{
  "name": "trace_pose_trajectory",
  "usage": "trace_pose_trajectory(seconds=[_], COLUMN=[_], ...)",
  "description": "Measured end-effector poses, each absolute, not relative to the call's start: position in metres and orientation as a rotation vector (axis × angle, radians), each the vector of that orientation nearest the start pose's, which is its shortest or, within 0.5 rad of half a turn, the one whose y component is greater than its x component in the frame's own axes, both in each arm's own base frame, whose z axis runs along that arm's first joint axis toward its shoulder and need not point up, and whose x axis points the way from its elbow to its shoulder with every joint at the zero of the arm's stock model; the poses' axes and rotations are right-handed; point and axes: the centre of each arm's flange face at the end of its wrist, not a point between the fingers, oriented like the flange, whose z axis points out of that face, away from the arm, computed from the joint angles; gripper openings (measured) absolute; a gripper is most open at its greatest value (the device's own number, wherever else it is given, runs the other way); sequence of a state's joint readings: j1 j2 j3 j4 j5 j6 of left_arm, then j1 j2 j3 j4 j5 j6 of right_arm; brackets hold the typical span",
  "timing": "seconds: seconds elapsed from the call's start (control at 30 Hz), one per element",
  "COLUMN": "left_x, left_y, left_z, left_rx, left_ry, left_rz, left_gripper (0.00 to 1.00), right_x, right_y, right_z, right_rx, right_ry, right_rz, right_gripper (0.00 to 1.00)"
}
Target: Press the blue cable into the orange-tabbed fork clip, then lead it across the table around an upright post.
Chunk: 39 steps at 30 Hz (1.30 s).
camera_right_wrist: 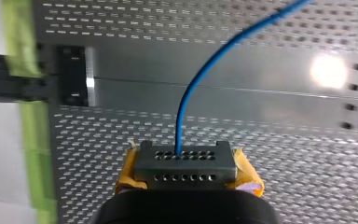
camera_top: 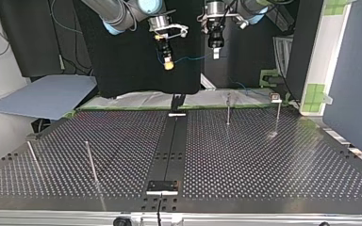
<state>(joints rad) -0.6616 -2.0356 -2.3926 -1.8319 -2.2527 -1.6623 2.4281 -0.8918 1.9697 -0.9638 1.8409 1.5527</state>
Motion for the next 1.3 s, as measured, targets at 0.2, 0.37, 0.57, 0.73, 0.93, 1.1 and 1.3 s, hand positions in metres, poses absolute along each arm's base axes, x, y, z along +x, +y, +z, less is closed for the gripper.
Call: trace_pose_trajectory(seconds=[0.2, 0.37, 0.57, 0.73, 0.93, 1.1, 1.3], left_x=[0.251, 0.250, 0.249, 0.249, 0.262, 0.274, 0.289], left_y=[-0.294, -0.294, -0.292, -0.289, -0.283, -0.276, -0.266], left_z=[0.068, 0.068, 0.066, 0.074, 0.092, 0.085, 0.069], left_rx=[-0.089, -0.089, -0.091, -0.115, -0.157, -0.172, -0.195], left_ry=[1.550, 1.550, 1.563, 1.567, 1.546, 1.551, 1.553], left_rz=[-0.079, -0.079, -0.059, -0.043, -0.085, -0.100, -0.123], left_gripper=[0.00, 0.00, 0.00, 0.00, 0.00, 0.00, 0.00], right_x=[0.469, 0.467, 0.474, 0.478, 0.485, 0.489, 0.495], right_y=[-0.264, -0.263, -0.271, -0.282, -0.295, -0.307, -0.319], right_z=[0.005, -0.003, 0.012, 0.042, 0.081, 0.107, 0.099], right_rx=[1.798, 1.811, 1.761, 1.656, 1.554, 1.492, 1.478], right_ry=[-0.895, -0.898, -0.928, -0.990, -1.019, -1.005, -0.984], right_rz=[1.462, 1.449, 1.477, 1.535, 1.677, 1.769, 1.841], right_gripper=[0.00, 0.00, 0.00, 0.00, 0.00, 0.00, 0.00])
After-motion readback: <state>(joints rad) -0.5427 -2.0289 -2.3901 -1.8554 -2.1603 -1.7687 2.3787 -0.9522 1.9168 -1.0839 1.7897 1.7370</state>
